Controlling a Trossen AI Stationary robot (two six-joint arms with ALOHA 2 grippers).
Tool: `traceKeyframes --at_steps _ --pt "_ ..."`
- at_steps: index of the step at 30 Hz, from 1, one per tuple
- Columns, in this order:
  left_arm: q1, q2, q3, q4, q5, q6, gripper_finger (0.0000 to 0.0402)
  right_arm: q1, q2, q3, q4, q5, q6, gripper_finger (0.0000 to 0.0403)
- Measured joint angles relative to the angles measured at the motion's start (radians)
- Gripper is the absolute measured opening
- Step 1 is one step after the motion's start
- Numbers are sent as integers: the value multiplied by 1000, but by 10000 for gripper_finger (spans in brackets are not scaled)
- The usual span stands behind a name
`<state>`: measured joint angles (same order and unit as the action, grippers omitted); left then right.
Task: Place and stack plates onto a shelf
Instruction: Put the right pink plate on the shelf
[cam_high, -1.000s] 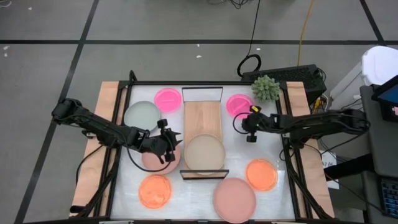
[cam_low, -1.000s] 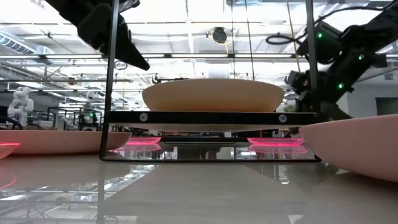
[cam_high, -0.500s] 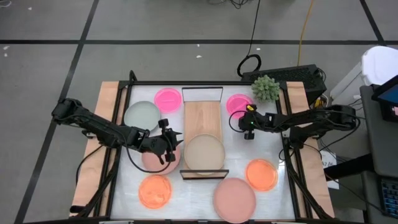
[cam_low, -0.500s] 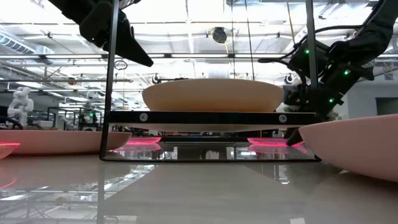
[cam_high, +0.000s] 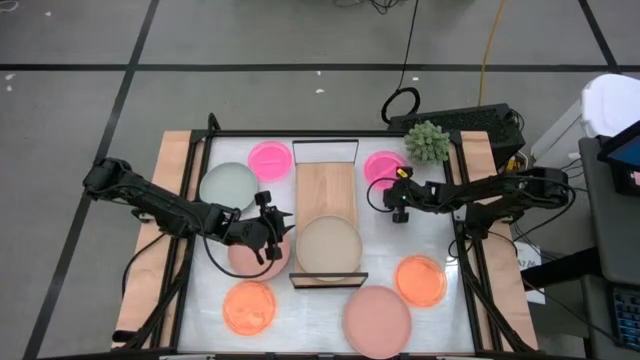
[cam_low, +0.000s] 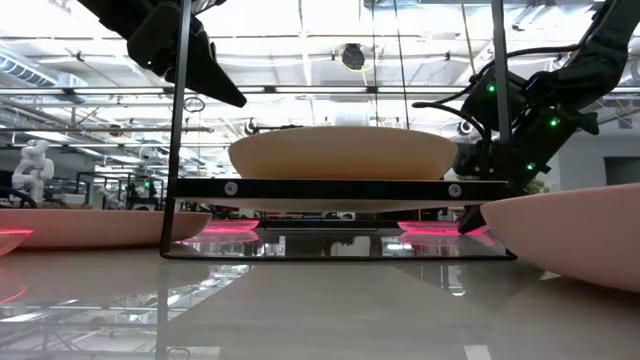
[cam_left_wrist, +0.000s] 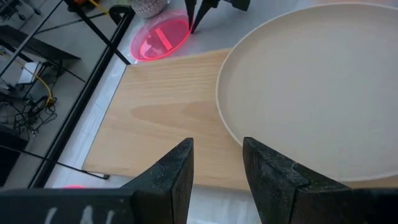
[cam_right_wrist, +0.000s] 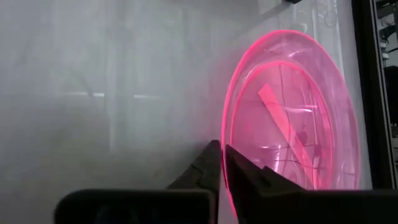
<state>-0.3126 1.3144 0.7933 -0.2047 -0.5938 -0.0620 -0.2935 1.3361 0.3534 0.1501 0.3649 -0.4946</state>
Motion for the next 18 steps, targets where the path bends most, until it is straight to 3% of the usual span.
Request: traceKeyframes --at_steps 9,18 --pt "0 0 0 0 0 -2 145 22 -12 -1 -3 3 -6 1" --pt "0 0 0 0 1 -2 145 84 -117 -1 2 57 -15 0"
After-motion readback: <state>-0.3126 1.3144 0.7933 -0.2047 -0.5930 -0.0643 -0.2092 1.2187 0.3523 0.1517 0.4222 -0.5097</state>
